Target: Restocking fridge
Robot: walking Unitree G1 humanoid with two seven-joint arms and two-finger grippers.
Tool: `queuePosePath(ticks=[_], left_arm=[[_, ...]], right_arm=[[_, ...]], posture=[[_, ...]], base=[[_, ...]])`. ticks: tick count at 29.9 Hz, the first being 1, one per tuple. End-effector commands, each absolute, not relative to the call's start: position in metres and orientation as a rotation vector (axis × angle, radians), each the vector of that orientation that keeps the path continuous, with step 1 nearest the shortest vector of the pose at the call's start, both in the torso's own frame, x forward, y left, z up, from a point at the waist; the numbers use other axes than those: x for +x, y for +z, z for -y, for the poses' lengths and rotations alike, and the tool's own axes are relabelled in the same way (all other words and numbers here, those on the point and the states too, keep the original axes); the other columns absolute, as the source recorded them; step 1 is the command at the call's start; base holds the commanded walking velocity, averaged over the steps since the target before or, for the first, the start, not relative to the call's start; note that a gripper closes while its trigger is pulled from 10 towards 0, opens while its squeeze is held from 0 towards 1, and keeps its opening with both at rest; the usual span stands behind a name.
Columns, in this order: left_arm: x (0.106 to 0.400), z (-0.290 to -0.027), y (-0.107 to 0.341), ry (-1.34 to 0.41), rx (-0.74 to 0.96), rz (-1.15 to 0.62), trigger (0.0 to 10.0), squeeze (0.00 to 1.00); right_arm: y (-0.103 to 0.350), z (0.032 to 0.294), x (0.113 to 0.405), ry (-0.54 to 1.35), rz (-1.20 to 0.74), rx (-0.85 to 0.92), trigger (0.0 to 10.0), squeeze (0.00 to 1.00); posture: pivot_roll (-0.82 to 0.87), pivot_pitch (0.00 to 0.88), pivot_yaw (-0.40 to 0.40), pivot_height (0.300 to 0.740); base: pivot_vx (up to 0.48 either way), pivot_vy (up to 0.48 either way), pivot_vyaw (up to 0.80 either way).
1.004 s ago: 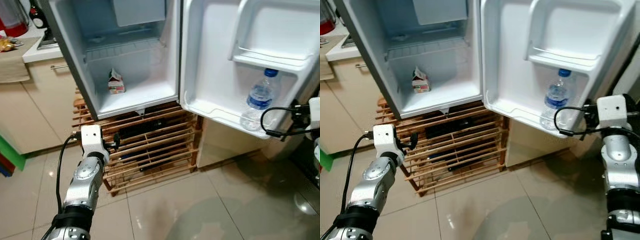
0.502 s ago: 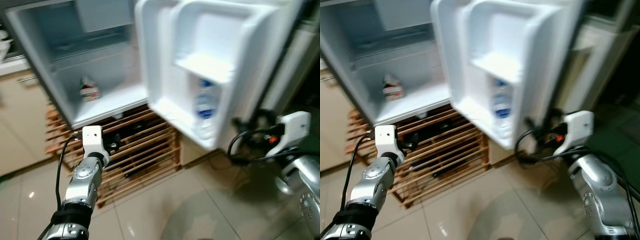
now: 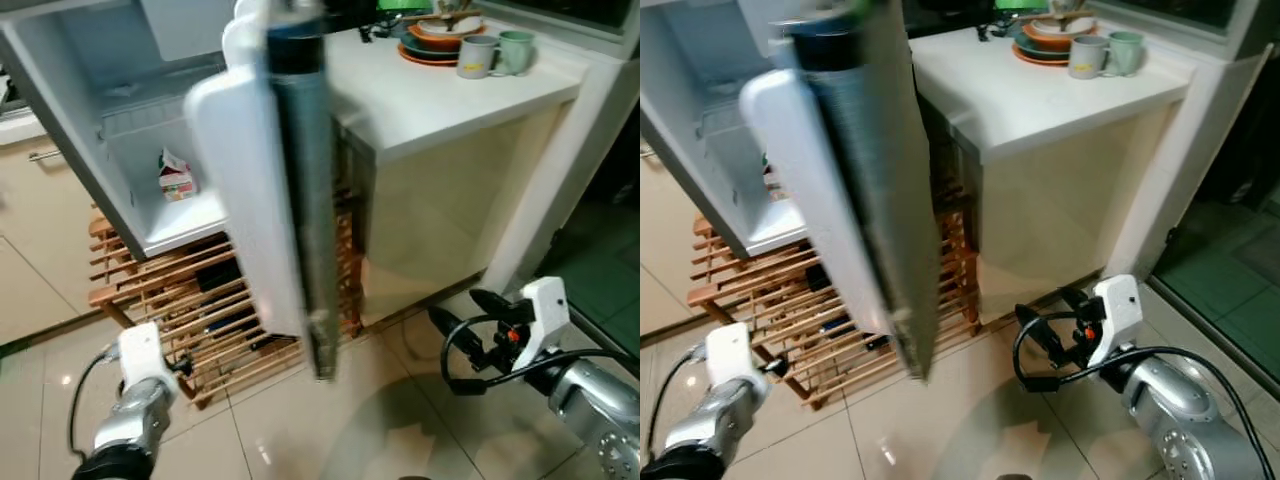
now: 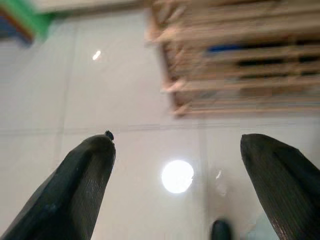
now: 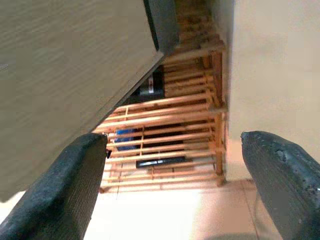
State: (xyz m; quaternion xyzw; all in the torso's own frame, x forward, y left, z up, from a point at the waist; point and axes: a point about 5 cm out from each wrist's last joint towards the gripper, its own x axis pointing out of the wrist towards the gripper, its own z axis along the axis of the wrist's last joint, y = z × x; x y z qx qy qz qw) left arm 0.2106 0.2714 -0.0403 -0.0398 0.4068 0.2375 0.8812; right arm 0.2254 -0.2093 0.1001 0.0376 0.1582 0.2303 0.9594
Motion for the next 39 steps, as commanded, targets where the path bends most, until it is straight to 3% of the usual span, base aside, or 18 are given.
queuePosePath(ticks=[1,3,6,9,12,13,17,18,19,20,23,27,30,36,39], left_arm=[[0.189,-0.276,-0.055,0.525,-0.082,-0.937,10.0,0.00],[0.185,-0.275,-0.058,0.521,-0.084,-0.959,10.0,0.00],[0.168,-0.257,-0.074,0.378,-0.076,-1.129,10.0,0.00],[0.170,-0.260,-0.073,0.379,-0.036,-1.122,10.0,0.00],[0.200,-0.258,-0.058,0.284,0.066,-0.979,10.0,0.00],[0.225,-0.247,-0.045,0.219,0.025,-0.861,10.0,0.00],[0.258,-0.224,-0.025,0.066,-0.042,-0.715,10.0,0.00],[0.268,-0.214,-0.016,-0.007,-0.048,-0.659,10.0,0.00],[0.284,-0.185,0.001,-0.172,-0.118,-0.578,10.0,0.00],[0.284,-0.185,0.001,-0.172,-0.118,-0.578,10.0,0.00],[0.289,-0.145,0.019,-0.412,-0.201,-0.633,10.0,0.00],[0.289,-0.145,0.017,-0.417,-0.169,-0.712,10.0,0.00],[0.301,-0.144,0.033,-0.419,-0.166,-0.638,10.0,0.00],[0.339,-0.142,0.116,-0.357,-0.049,-0.186,10.0,0.00],[0.345,-0.146,0.138,-0.325,-0.056,-0.071,10.0,0.00]], right_arm=[[0.107,0.203,0.233,0.469,-0.291,0.061,10.0,0.00],[0.108,0.202,0.234,0.471,-0.286,0.061,10.0,0.00],[0.104,0.203,0.245,0.425,-0.285,0.031,10.0,0.00],[0.103,0.207,0.256,0.340,-0.261,-0.012,10.0,0.00],[0.109,0.203,0.267,0.258,-0.197,-0.036,10.0,0.00],[0.111,0.195,0.274,0.222,-0.165,-0.005,10.0,0.00],[0.111,0.173,0.281,0.247,-0.144,0.025,10.0,0.00],[0.111,0.166,0.283,0.267,-0.141,0.020,10.0,0.00],[0.111,0.158,0.286,0.296,-0.137,0.000,10.0,0.00],[0.111,0.158,0.286,0.296,-0.137,0.000,10.0,0.00],[0.110,0.157,0.291,0.301,-0.133,-0.018,10.0,0.00],[0.110,0.159,0.293,0.291,-0.131,-0.028,10.0,0.00],[0.110,0.161,0.294,0.276,-0.122,-0.033,10.0,0.00],[0.125,0.157,0.298,0.233,-0.007,-0.091,10.0,0.00],[0.131,0.155,0.299,0.209,0.039,-0.120,10.0,0.00]], posture=[[-0.16,0.000,0.099,0.740],[-0.16,0.000,0.099,0.740],[-0.15,0.000,0.090,0.740],[-0.14,0.000,0.084,0.740],[-0.13,0.000,0.075,0.740],[-0.12,0.000,0.070,0.740],[-0.11,0.000,0.063,0.740],[-0.11,0.000,0.062,0.740],[-0.11,0.000,0.060,0.740],[-0.11,0.000,0.060,0.740],[-0.11,0.000,0.060,0.740],[-0.11,0.000,0.061,0.740],[-0.12,0.000,0.069,0.740],[-0.13,0.000,0.089,0.740],[-0.13,0.000,0.095,0.740]], base=[[0.000,0.000,0.00],[0.000,0.000,0.00],[0.000,0.000,0.00],[0.000,0.000,0.00],[0.000,0.000,0.00],[0.000,0.000,0.00],[0.000,0.000,0.00],[0.000,0.000,0.00],[0.000,0.000,0.00],[0.000,0.000,0.00],[0.000,0.000,0.00],[0.000,0.000,0.00],[0.000,0.000,0.00],[0.000,0.000,0.00],[0.000,0.000,0.00]])
